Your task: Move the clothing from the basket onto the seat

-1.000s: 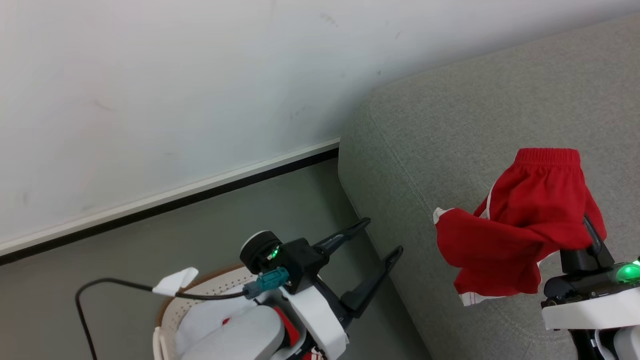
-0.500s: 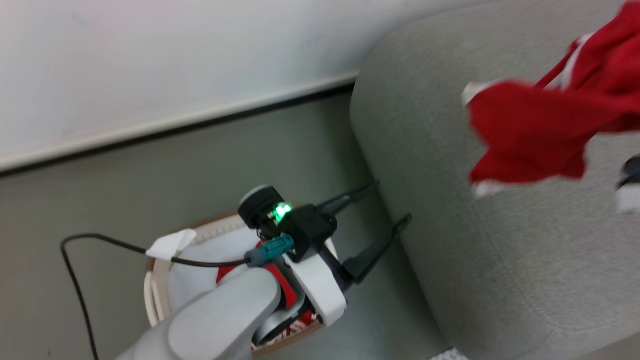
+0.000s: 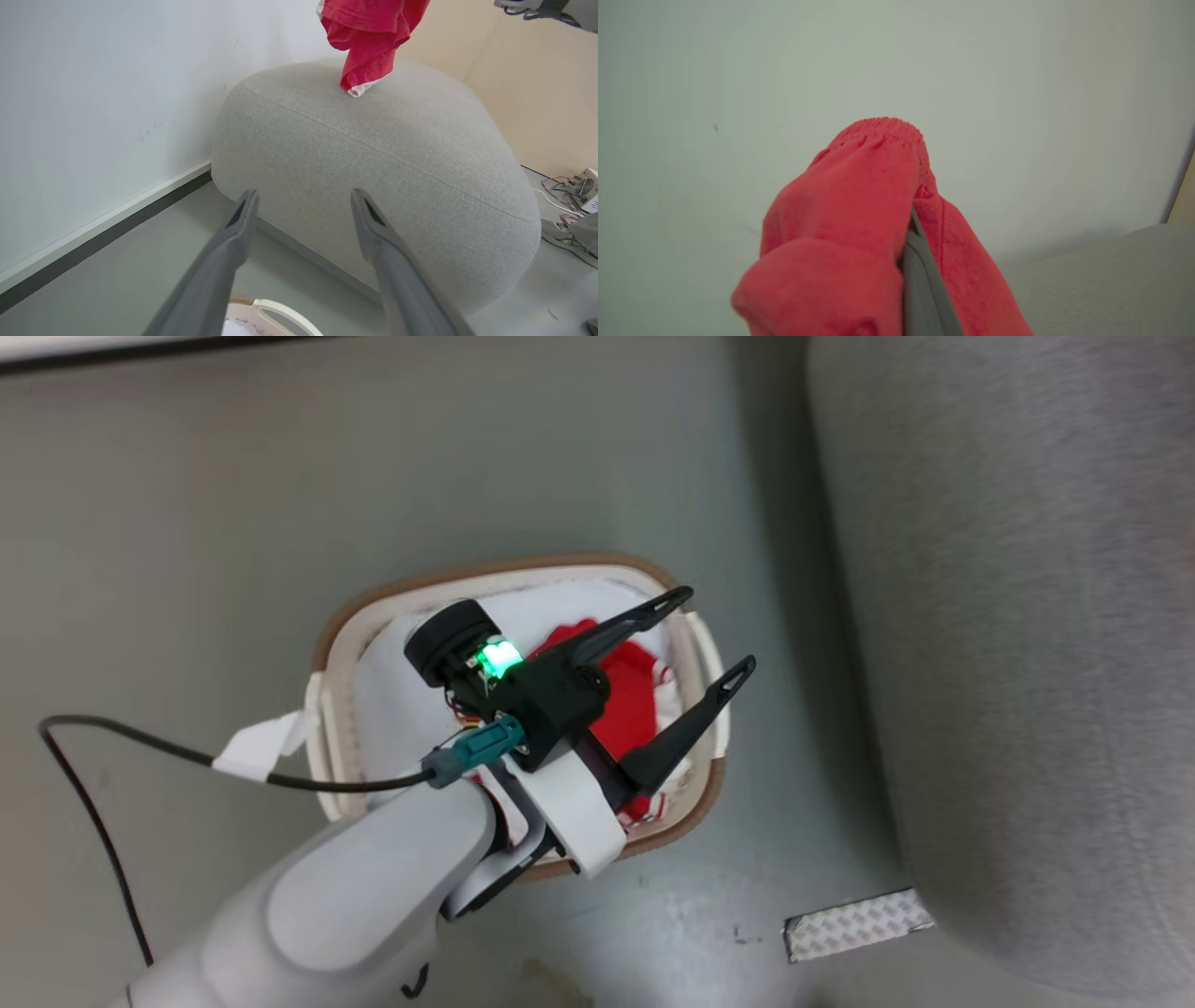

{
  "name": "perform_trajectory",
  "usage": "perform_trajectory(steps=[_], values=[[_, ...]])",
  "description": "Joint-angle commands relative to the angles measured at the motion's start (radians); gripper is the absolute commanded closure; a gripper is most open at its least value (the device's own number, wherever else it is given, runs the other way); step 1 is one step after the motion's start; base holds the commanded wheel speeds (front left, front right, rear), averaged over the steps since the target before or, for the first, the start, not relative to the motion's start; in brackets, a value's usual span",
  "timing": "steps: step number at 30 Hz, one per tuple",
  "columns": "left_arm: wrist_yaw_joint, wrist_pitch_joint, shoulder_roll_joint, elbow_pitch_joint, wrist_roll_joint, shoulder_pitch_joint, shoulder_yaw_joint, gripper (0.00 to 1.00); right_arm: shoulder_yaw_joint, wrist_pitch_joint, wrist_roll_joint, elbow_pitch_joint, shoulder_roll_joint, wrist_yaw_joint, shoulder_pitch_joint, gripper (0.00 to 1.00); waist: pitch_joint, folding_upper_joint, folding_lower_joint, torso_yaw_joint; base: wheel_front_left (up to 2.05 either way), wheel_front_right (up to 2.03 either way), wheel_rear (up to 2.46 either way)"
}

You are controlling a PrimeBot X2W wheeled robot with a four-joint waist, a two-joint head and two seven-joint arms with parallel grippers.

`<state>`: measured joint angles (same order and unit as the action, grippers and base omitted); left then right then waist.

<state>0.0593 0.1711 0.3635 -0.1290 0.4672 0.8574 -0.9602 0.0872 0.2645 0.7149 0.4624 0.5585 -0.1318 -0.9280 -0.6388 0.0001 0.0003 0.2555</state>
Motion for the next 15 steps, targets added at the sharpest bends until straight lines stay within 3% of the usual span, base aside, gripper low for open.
perform_trajectory(steps=[1,11,13,15], values=[[-0.005,0.004,0.009,0.002,-0.001,0.016,0.004,0.00,0.002,-0.003,-0.010,0.030,0.016,0.002,-0.022,1.00,-0.061,-0.0001,-0.0003,-0.054,0.00,0.00,0.00],[-0.008,0.021,0.009,-0.009,0.004,0.023,0.006,0.00,-0.103,-0.119,-0.067,0.319,0.064,0.002,-0.049,1.00,-0.086,-0.0001,-0.0003,-0.077,0.00,0.00,0.00],[-0.008,0.023,0.008,-0.016,0.010,0.019,0.007,0.00,-0.142,-0.158,-0.072,0.345,0.064,0.002,-0.042,0.93,-0.077,-0.0001,-0.0003,-0.076,0.00,0.00,0.00],[-0.008,0.030,0.005,-0.024,0.017,0.013,0.007,0.00,-0.192,-0.212,-0.068,0.361,0.064,0.002,-0.031,0.98,-0.063,-0.0001,-0.0003,-0.075,0.00,0.00,0.00]])
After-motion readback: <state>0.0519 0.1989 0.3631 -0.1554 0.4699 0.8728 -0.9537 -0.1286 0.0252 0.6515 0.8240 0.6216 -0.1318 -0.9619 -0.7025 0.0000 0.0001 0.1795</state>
